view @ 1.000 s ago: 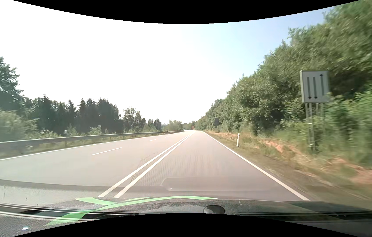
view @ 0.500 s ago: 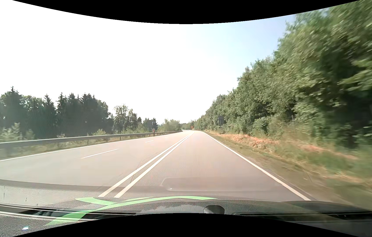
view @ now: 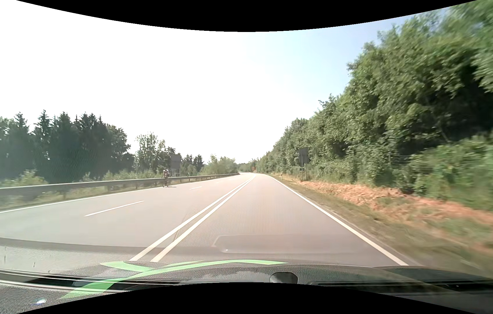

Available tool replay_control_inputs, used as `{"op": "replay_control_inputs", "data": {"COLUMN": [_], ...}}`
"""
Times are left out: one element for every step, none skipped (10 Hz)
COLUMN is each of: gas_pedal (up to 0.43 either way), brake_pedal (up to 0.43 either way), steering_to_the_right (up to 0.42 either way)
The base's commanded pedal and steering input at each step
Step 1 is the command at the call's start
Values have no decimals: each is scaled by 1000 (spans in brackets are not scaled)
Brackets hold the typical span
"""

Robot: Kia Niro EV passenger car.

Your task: Follow the waypoints while adhering to traffic rules and regulations

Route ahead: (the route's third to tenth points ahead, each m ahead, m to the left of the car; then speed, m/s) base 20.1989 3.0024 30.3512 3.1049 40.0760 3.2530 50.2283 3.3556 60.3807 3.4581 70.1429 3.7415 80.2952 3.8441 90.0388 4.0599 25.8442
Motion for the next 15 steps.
{"op": "replay_control_inputs", "data": {"gas_pedal": [189, 197, 197, 197, 197, 197, 209, 209, 209, 209, 220, 220, 209, 197, 189], "brake_pedal": [0, 0, 0, 0, 0, 0, 0, 0, 0, 0, 0, 0, 0, 0, 0], "steering_to_the_right": [-1, -1, -1, -1, -1, -1, -1, -1, -1, -1, -1, -1, -1, -1, -1]}}
